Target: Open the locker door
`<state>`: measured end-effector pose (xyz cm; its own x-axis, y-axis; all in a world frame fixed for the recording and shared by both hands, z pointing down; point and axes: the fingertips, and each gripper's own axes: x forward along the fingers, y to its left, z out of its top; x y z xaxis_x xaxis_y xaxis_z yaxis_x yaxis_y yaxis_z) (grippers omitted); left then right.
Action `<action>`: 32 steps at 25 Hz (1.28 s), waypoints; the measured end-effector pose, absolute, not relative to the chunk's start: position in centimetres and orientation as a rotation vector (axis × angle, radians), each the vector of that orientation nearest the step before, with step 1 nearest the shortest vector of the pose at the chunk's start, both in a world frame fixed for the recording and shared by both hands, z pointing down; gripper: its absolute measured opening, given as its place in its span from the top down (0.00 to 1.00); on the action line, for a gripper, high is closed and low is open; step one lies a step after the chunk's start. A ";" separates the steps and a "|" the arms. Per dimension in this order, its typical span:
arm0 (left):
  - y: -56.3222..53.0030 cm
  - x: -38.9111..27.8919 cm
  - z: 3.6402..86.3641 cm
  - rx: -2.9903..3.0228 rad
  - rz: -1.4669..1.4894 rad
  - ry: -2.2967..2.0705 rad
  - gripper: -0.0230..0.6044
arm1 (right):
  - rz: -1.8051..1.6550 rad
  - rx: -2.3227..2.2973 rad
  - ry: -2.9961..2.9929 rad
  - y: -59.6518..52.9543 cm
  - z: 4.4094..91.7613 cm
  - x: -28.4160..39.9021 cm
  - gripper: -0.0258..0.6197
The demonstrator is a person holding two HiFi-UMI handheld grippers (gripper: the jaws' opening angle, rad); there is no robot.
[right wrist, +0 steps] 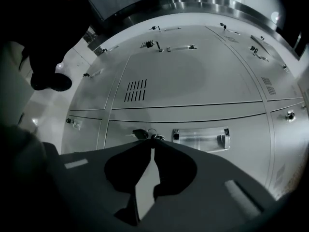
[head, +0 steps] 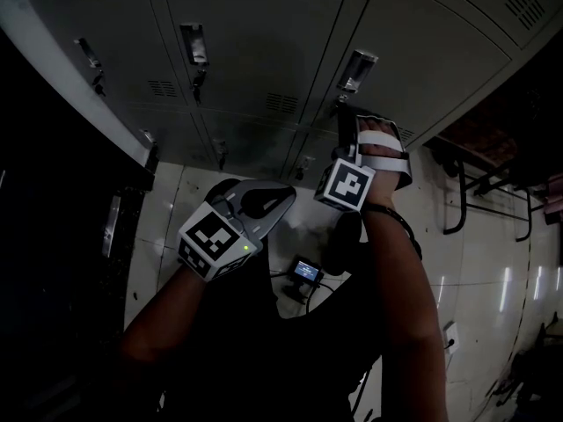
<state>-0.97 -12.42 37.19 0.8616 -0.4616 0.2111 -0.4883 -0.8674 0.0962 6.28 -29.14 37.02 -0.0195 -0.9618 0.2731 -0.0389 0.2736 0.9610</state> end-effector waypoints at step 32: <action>-12.4 -0.3 37.7 2.896 0.349 -0.741 0.94 | -0.941 1.047 -1.287 -8.1 37.4 23.4 0.92</action>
<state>-0.28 -12.35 37.70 0.8525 -0.4567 0.2544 -0.4871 -0.8706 0.0693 23.42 -8.06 37.39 0.0705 -0.9585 0.2762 -0.0272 0.2749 0.9611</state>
